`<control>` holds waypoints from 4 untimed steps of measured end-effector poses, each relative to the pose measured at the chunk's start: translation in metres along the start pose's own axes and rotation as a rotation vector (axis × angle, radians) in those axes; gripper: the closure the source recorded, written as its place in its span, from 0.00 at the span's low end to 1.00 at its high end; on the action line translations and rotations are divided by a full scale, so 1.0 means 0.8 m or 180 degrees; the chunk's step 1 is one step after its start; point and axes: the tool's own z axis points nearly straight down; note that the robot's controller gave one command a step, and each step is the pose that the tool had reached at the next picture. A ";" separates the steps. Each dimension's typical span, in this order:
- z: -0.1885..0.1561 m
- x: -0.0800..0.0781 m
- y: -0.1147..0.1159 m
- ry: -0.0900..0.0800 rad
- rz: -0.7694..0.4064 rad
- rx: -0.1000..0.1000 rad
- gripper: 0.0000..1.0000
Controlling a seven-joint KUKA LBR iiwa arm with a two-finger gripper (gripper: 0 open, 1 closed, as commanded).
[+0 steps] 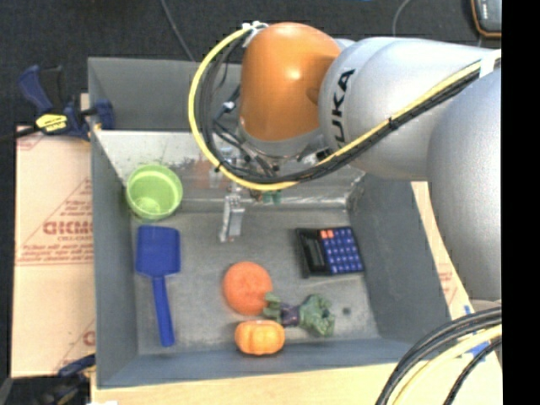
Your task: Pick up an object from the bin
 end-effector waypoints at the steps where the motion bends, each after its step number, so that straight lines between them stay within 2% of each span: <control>1: -0.007 -0.002 -0.001 -0.0028 0.0012 -0.0004 0.00; 2: 0.129 0.006 0.080 -0.0050 -0.0630 0.0006 0.00; 3: 0.080 0.021 0.089 -0.0067 -0.1788 0.0011 0.00; 4: 0.133 0.044 0.127 -0.0038 -0.2232 0.0001 0.00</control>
Offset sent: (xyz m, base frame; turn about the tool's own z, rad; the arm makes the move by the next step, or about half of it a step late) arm -0.0127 0.0840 -0.1362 -0.2531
